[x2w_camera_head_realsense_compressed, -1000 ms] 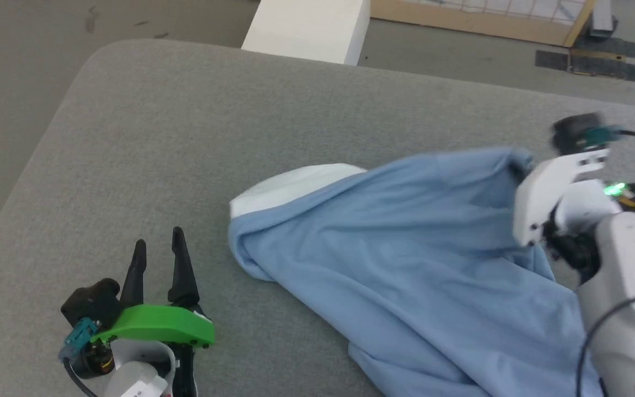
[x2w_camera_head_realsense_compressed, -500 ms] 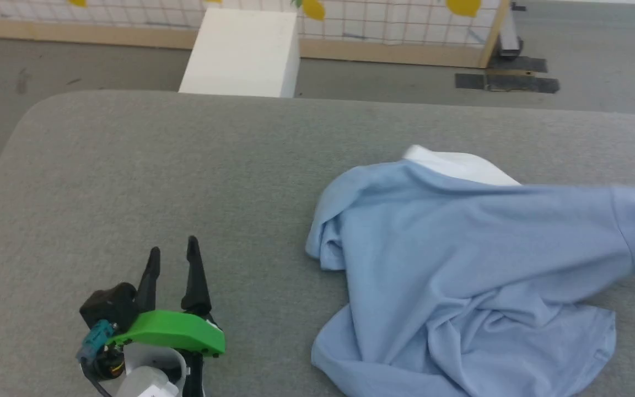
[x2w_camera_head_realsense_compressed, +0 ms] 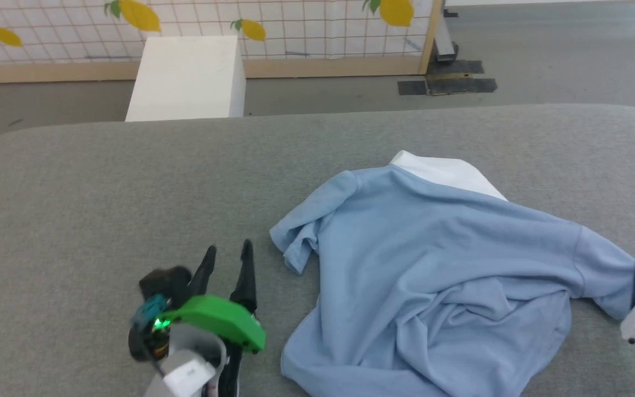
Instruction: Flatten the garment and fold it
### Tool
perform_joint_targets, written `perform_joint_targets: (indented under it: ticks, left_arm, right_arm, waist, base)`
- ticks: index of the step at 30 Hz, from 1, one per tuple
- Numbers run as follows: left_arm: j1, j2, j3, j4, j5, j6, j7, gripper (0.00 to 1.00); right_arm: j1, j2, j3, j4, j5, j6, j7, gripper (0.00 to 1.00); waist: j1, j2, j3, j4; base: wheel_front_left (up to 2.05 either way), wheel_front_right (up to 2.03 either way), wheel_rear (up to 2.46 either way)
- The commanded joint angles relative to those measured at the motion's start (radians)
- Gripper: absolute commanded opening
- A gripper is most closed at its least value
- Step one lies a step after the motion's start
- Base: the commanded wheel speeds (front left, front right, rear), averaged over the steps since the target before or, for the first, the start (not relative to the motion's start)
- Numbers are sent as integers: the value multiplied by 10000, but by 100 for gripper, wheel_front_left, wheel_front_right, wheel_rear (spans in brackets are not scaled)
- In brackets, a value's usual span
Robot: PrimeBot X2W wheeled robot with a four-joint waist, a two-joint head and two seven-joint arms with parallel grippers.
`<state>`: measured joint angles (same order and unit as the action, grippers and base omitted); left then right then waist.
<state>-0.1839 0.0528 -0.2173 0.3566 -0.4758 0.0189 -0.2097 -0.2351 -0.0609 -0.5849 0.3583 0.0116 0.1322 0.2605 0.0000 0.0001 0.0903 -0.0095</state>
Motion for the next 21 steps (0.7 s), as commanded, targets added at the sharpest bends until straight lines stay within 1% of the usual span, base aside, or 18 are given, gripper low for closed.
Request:
perform_joint_targets:
  ticks: [1, 3, 7, 11, 17, 21]
  left_arm:
    - [-380, -26, -152, 159, -20, 28, 198, 100]
    - [-778, -15, -350, 523, 97, 86, 616, 100]
    - [-1573, 86, -603, 1352, 311, 292, 1564, 100]
    - [-2422, 239, -710, 2116, 439, 477, 2430, 100]
    - [-3692, 527, -814, 3363, 592, 824, 3912, 100]
    - [-4297, 707, -1090, 4165, 731, 831, 5103, 100]
  right_arm:
    - [289, 60, 371, -281, 157, -15, -450, 100]
    - [628, 77, 1009, -695, 382, -15, -1068, 100]
    - [1287, 97, 1986, -1363, 826, -15, -1725, 100]
    - [1709, 102, 2814, -1897, 1291, -15, -2019, 100]
    - [1851, 104, 3830, -2634, 1766, -15, -2202, 100]
    - [1805, 105, 4225, -2885, 1965, -15, -2230, 100]
  waist:
    - [0, -1, -88, -217]
    - [0, -1, -84, -365]
    - [0, -1, -31, -688]
    - [0, -1, 86, -1004]
    - [0, -1, 550, -1472]
    - [0, -1, 854, -1728]
  base:
    - [0, 0, 0]
    - [0, 0, 0]
    - [0, 0, 0]
    - [0, 0, 0]
    - [0, 0, 0]
    - [0, 0, 0]
